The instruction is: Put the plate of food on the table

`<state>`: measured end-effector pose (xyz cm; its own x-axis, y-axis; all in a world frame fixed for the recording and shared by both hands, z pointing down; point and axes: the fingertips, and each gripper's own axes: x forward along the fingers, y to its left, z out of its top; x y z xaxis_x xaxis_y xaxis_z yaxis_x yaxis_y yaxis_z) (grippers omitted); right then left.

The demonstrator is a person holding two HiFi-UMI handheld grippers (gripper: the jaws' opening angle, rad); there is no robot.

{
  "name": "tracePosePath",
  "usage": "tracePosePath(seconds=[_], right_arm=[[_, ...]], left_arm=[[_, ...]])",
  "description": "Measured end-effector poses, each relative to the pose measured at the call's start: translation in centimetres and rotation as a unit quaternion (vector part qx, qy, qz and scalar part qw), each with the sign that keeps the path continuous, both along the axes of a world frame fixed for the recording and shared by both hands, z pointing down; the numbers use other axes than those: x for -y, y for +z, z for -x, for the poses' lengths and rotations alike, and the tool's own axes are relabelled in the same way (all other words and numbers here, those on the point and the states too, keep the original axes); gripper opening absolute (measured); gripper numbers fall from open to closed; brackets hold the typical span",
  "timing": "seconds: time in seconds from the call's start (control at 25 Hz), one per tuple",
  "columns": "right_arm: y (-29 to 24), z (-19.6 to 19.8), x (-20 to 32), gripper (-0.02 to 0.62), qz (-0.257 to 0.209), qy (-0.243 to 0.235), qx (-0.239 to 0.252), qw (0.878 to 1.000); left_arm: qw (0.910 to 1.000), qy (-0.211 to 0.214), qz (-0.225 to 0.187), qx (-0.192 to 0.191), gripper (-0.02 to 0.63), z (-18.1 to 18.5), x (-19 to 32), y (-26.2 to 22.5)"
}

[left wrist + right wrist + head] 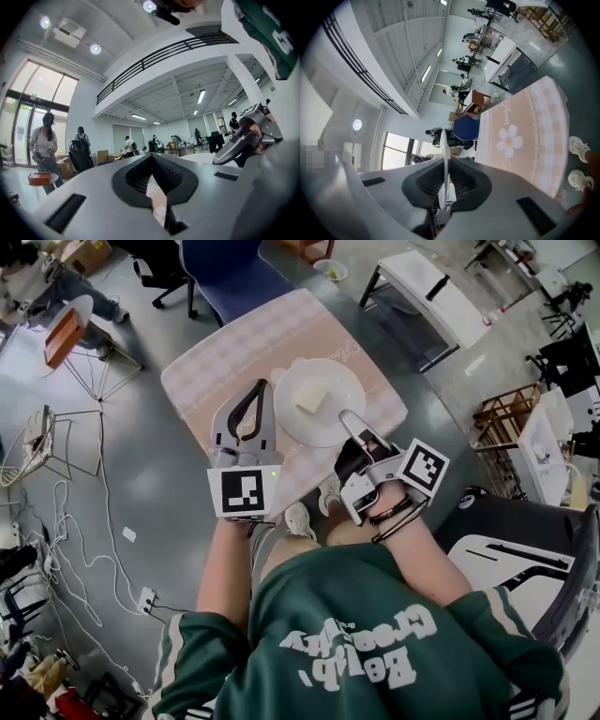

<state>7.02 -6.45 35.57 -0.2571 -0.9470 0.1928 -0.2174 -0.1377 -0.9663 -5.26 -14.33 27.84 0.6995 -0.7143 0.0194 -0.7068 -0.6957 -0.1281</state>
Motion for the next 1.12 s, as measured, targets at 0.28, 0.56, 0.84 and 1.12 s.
tracePosePath(seconds=[0.28, 0.56, 0.84, 1.12], right_arm=[[1.0, 0.7, 2.4, 0.032, 0.004, -0.025, -0.004, 1.000], [2.4, -0.3, 5.4, 0.032, 0.014, -0.053, -0.004, 0.999], [5.1, -1.4, 9.1, 0.032, 0.040, -0.077, 0.002, 0.996], [8.2, -2.4, 14.4, 0.032, 0.073, -0.102, 0.004, 0.992]], left_arm=[[0.9998, -0.012, 0.001, 0.016, 0.009, 0.4, 1.7, 1.6], [0.9986, -0.033, 0.005, 0.042, 0.009, -0.5, 3.8, 3.3], [0.9976, -0.054, 0.023, 0.038, 0.009, -1.2, 6.8, 5.3], [0.9938, -0.084, 0.045, 0.058, 0.008, -2.4, 11.6, 8.4]])
